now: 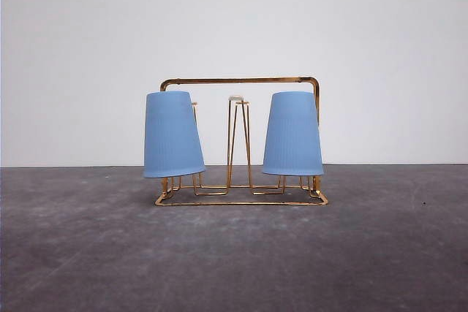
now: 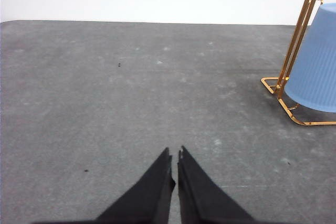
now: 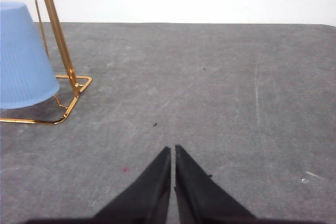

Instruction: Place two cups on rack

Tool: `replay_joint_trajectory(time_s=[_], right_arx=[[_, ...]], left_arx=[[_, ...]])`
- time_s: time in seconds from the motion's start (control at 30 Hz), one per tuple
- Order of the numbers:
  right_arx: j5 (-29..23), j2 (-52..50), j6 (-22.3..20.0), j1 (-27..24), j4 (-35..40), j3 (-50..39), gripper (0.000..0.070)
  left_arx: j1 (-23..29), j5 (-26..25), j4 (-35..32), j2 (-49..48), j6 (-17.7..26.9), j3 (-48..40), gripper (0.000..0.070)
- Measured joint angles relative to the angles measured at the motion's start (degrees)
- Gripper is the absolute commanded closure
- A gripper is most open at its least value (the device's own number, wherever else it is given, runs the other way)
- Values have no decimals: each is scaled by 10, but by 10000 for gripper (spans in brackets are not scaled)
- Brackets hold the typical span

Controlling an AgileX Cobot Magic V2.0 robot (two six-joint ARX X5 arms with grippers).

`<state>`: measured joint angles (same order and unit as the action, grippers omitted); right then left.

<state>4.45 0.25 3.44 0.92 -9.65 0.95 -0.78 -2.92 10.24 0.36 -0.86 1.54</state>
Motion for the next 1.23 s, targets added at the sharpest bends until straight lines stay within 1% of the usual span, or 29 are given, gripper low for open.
replay_joint_trajectory(time_s=[1.23], right_arx=[[0, 0, 0, 0, 0, 0, 689]], left_arx=[[0, 0, 0, 0, 0, 0, 700]])
